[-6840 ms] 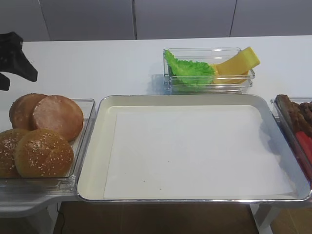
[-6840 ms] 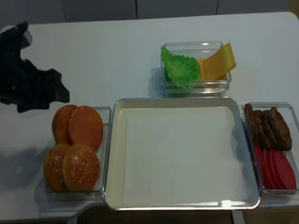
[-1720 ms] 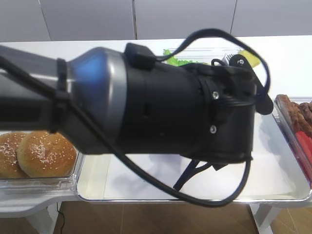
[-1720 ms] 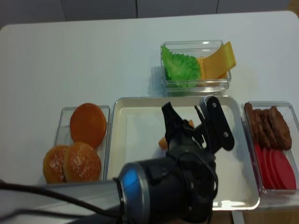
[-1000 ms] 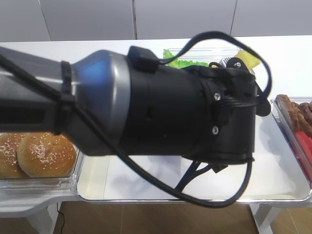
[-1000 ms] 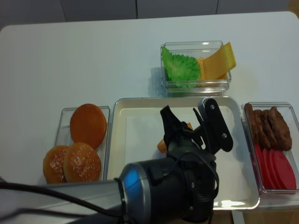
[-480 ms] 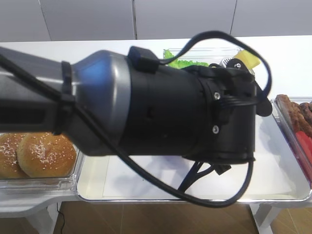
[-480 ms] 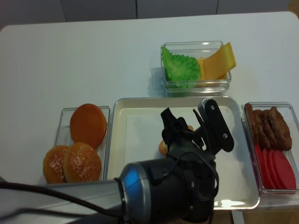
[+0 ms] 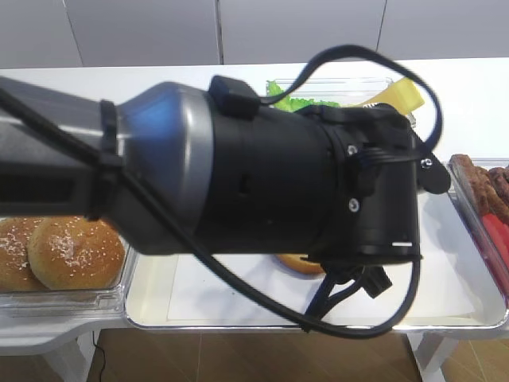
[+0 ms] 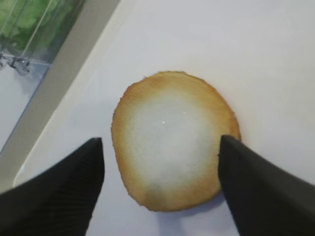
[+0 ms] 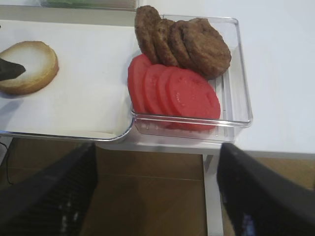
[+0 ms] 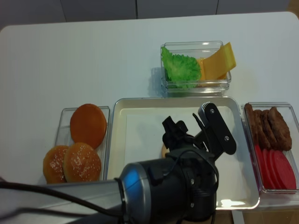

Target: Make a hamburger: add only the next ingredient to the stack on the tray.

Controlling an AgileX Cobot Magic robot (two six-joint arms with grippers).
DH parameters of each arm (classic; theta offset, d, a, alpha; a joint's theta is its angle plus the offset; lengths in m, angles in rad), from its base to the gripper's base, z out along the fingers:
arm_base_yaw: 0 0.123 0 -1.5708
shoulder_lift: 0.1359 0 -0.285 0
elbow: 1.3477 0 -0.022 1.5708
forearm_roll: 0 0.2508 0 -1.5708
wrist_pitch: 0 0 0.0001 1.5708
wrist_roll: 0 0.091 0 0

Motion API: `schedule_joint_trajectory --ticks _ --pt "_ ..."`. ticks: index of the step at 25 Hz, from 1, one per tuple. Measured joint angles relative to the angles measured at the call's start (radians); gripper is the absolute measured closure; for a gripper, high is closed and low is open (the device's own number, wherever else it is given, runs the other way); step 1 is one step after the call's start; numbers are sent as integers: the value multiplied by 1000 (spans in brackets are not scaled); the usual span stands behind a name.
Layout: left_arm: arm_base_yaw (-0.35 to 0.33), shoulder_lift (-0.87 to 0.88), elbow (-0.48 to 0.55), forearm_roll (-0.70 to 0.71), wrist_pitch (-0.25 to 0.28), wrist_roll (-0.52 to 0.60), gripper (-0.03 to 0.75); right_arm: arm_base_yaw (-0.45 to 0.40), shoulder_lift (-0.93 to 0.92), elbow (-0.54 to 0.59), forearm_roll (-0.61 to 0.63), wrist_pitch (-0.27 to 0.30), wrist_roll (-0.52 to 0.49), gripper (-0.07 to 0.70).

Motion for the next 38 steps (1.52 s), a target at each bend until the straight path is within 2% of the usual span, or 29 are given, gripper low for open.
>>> schedule_joint_trajectory --ticks 4,9,13,15,18,22,25,32,38 --pt "0 0 -2 -40 -8 31 174 0 0 0 0 0 0 59" --pt "2 -8 -36 -70 11 67 175 0 0 0 0 0 0 59" --pt "56 -54 -55 -169 10 172 178 0 0 0 0 0 0 59" --pt "108 -83 -60 -296 15 289 181 0 0 0 0 0 0 59" --pt "217 -129 -60 -528 57 482 193 0 0 0 0 0 0 59" --pt "359 -202 -60 -739 100 656 215 0 0 0 0 0 0 59" --pt "476 -260 -60 -798 134 704 228 0 0 0 0 0 6 59" --pt "754 -379 -60 -849 244 726 238 0 0 0 0 0 0 59" --pt "948 -504 -17 -891 275 730 248 0 0 0 0 0 0 59"
